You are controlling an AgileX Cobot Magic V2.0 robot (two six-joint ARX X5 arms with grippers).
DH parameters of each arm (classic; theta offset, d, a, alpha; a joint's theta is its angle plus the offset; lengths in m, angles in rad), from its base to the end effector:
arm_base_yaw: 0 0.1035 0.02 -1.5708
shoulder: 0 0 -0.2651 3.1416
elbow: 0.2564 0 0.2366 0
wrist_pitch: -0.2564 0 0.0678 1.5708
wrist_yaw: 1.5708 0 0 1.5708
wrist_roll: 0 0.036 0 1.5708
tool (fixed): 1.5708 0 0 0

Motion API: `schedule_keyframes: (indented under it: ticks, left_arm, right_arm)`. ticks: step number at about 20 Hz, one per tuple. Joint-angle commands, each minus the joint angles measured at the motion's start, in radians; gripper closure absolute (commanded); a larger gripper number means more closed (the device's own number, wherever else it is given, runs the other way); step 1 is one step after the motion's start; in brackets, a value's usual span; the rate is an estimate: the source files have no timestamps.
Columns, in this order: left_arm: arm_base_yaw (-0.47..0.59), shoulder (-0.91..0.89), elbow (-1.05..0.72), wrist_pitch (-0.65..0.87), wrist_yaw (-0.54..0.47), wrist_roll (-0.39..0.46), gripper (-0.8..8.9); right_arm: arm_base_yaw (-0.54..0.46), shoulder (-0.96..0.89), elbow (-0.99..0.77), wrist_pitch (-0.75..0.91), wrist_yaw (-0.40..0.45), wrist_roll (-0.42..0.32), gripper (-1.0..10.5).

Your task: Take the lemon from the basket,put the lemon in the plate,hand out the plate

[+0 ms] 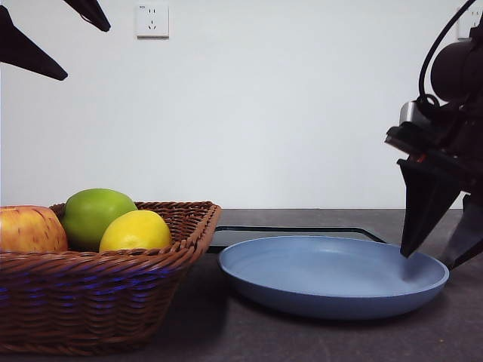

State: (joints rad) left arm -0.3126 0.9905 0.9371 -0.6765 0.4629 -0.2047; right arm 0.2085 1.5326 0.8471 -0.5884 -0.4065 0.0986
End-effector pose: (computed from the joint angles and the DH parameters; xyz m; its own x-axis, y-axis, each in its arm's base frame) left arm 0.1672 -0.0709 0.3062 0.4972 -0.6300 -0.5966 0.4505 0.7751 -0.4430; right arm 0.2461 0.0666 0.1735 0.1811 0.4425 -0.8783 -0.2097 0.8899 0.4051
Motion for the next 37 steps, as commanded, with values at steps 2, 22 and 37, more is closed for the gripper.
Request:
schedule_keyframes:
  ticks: [2,22,37]
  left_arm:
    - [-0.009,0.009,0.019,-0.006,-0.001,-0.005,4.35]
    - [-0.148,0.091,0.019,-0.022,-0.069,-0.07,4.33]
    - [-0.235,0.521,0.019,0.089,-0.179,-0.11,4.34]
  right_arm:
    - [0.003,0.031,0.014,0.037,0.005,0.026,8.1]
    - [-0.034,-0.294,0.014,-0.078,0.016,0.087,9.4]
    - [-0.034,-0.482,0.014,-0.102,0.016,0.087,9.4]
